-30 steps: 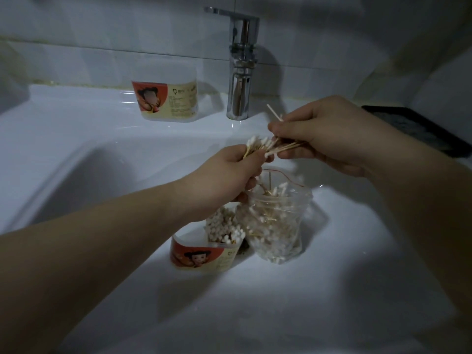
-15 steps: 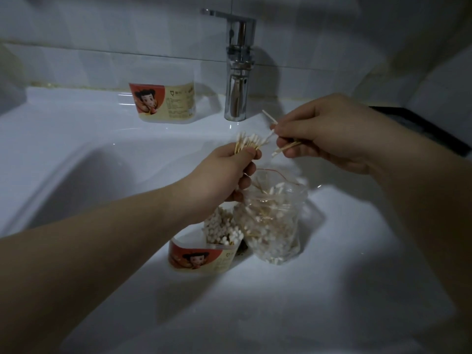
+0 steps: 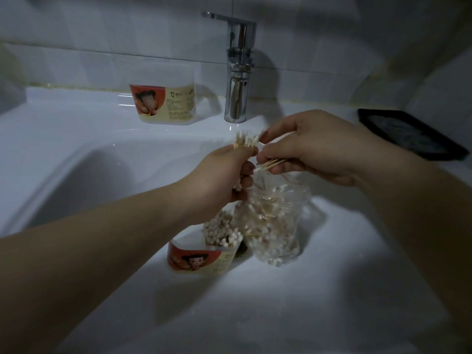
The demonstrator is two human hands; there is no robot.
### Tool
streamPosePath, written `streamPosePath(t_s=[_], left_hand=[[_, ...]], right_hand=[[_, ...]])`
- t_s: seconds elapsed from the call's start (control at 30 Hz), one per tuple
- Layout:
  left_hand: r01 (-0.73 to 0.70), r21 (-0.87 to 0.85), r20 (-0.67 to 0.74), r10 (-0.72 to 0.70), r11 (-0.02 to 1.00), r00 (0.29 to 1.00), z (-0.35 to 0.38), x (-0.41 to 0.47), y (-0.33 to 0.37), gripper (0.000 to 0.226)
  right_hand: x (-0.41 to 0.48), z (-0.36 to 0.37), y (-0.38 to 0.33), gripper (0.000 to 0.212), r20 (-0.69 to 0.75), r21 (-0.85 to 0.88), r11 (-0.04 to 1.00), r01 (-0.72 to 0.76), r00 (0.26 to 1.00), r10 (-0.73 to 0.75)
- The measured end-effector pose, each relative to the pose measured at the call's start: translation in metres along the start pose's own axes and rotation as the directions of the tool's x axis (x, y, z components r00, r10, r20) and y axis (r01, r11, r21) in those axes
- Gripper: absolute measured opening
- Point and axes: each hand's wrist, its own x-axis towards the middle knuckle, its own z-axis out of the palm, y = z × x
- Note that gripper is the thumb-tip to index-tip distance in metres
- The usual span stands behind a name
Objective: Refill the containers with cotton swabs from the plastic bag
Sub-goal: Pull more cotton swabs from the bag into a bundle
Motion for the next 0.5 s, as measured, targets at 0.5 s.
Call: streamPosePath(t_s=[0.5], left_hand=[[-0.136, 0.117, -0.037, 0.142, 0.984, 0.989, -0.0044, 0.0001, -0.0031, 0.018]], right_hand=[[-0.0006, 0.0037, 0.001, 0.005, 0.01, -0.167, 0.986, -0.02, 1.0, 0.022]])
